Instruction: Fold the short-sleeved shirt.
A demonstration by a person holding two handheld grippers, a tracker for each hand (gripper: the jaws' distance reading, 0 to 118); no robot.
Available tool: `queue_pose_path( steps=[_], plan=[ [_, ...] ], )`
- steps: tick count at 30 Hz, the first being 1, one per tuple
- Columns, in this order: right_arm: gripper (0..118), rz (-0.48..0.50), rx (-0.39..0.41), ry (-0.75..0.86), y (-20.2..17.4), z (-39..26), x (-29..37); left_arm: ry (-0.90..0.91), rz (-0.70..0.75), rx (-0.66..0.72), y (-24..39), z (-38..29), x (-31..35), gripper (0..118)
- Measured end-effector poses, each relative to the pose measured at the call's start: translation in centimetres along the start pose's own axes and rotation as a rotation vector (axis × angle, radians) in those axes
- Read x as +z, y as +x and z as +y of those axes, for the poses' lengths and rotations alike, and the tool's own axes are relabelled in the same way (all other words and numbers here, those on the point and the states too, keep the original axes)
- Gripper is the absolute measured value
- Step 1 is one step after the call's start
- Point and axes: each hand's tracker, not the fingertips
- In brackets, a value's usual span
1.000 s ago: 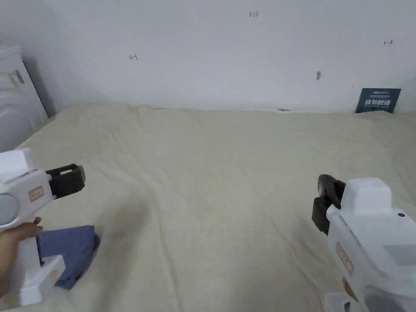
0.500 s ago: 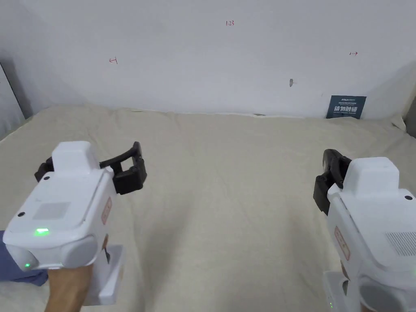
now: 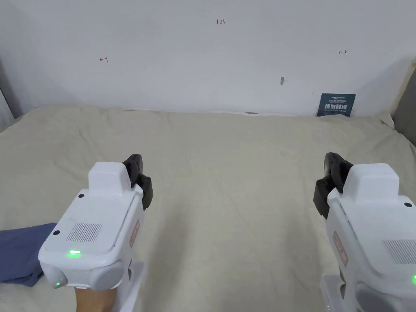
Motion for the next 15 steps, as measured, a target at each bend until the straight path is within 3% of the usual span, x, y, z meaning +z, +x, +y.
queue_pose_path(
  steps=[15],
  plan=[
    [2,0.002,-0.012,0.002,-0.03,0.19,0.2,-0.001,-0.015,-0.008,0.06,0.3,0.43,0]
  ],
)
